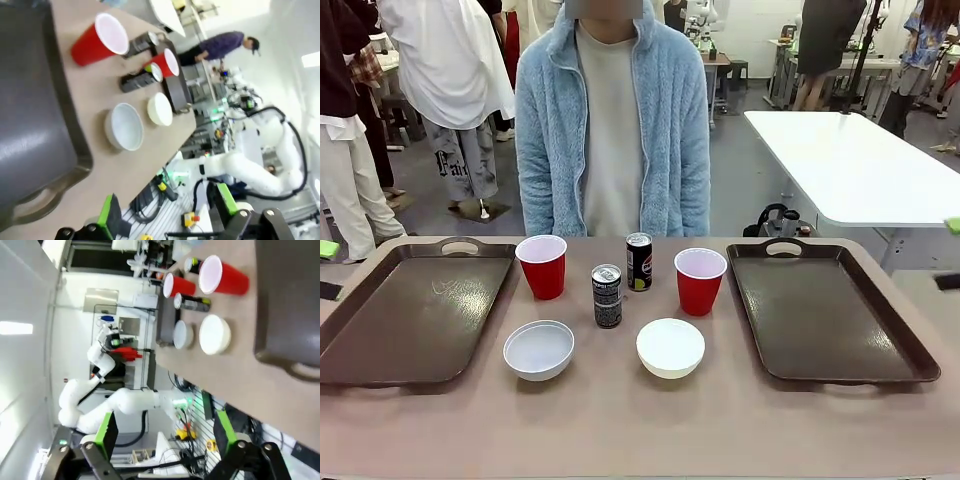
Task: Prepare tableware on both trays.
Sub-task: Pick up a Picnic Bowl from the table and place it on a Handle tray.
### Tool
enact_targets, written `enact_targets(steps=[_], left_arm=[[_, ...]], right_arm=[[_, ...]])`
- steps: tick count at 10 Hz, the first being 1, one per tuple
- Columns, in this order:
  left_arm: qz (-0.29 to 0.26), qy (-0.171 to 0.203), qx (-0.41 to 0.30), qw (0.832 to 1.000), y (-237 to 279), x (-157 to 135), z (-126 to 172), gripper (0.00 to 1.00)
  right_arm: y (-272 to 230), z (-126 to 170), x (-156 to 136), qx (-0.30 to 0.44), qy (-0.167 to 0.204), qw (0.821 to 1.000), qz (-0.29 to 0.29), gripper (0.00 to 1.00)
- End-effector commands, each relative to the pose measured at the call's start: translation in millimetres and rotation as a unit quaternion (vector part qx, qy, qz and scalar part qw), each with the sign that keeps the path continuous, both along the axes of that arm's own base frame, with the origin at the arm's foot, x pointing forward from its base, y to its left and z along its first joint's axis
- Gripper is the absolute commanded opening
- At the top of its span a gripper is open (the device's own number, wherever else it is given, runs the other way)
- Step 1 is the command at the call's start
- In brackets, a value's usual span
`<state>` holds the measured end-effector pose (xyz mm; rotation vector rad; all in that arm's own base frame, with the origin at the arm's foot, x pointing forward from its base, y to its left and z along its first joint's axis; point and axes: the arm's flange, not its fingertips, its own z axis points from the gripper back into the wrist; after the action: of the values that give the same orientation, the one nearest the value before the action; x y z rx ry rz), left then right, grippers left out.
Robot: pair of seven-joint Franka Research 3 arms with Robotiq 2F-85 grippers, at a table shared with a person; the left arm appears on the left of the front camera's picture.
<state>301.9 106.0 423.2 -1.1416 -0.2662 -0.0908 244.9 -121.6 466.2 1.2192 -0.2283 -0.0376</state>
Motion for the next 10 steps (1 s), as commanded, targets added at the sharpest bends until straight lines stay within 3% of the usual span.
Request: enact_targets(steps=[1,6,7,8,10], left_arm=[[0.032,0.010,0.008,0.999,12.5,-7.9,2.1,1.00],[0.072,0.019,0.061,0.995,49.1,-24.3,8.1,1.00],[0.081,-0.012,0.094,0.992,47.0,-29.3,14.5,1.00],[0.064,0.010,0.036,0.997,47.2,-20.3,2.6,1.00],[0.064,0.010,0.036,0.997,47.2,-20.3,2.6,1.00]], right_arm=[[39.0,-38.1,-64.9,-0.039,-0.010,0.998,0.044,1.00],[26.4,-47.3,-79.9,-0.053,-0.008,0.998,0.043,1.00],[-11.9,-2.1,-46.7,-0.051,0.003,0.997,0.055,1.00],[-11.9,-2.1,-46.7,-0.051,0.003,0.997,0.055,1.00],[-11.9,-2.1,-46.7,-0.051,0.003,0.997,0.055,1.00]])
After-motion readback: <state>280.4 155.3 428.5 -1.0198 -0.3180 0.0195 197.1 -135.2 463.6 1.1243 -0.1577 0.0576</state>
